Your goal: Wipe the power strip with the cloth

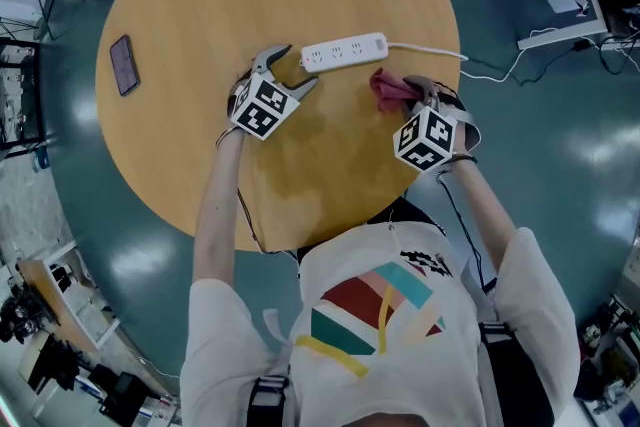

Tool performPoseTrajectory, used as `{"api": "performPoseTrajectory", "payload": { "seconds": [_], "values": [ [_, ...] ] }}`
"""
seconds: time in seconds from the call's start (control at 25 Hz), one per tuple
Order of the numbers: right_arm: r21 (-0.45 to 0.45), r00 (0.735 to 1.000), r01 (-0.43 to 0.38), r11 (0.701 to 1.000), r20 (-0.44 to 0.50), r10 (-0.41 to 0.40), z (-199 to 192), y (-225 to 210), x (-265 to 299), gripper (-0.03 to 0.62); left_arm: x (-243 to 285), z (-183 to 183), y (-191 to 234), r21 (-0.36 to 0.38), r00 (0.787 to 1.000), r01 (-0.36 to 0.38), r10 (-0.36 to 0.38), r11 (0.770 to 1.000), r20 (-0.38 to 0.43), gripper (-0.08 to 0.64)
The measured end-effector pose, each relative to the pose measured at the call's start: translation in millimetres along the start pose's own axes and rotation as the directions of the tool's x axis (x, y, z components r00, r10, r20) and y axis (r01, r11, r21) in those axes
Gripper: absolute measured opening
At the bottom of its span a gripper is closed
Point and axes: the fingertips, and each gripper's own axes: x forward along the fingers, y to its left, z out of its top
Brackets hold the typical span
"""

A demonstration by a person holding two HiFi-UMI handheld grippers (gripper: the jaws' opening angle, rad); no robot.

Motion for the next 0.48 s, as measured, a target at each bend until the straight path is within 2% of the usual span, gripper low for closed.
{"api": "performPoseTrajectory", "payload": {
  "seconds": [0.2, 0.36, 0.44, 0.48],
  "values": [
    [0.061, 0.999, -0.035, 0.998, 0.001, 0.035, -0.3, 11.8, 4.2, 0.039, 17.7, -0.6, -3.1, 0.016, 1.0, 0.018, -0.018, 1.0, -0.009, 0.368],
    [0.185, 0.992, -0.114, 0.976, 0.078, 0.101, 3.8, 14.1, 0.1, 0.04, 32.2, -5.5, -17.9, 0.026, 0.998, 0.055, -0.054, 0.998, -0.039, 0.362],
    [0.174, 0.985, -0.129, 0.976, 0.138, 0.106, 2.8, -0.4, -4.1, 0.039, 37.9, -1.8, -20.9, 0.009, 1.0, 0.013, -0.013, 1.0, -0.024, 0.362],
    [0.129, 0.982, -0.122, 0.984, 0.162, 0.1, 5.1, -11.7, -5.9, 0.039, 37.2, 2.2, -19.2, -0.01, 1.0, -0.03, 0.03, 1.0, -0.007, 0.362]
  ]
}}
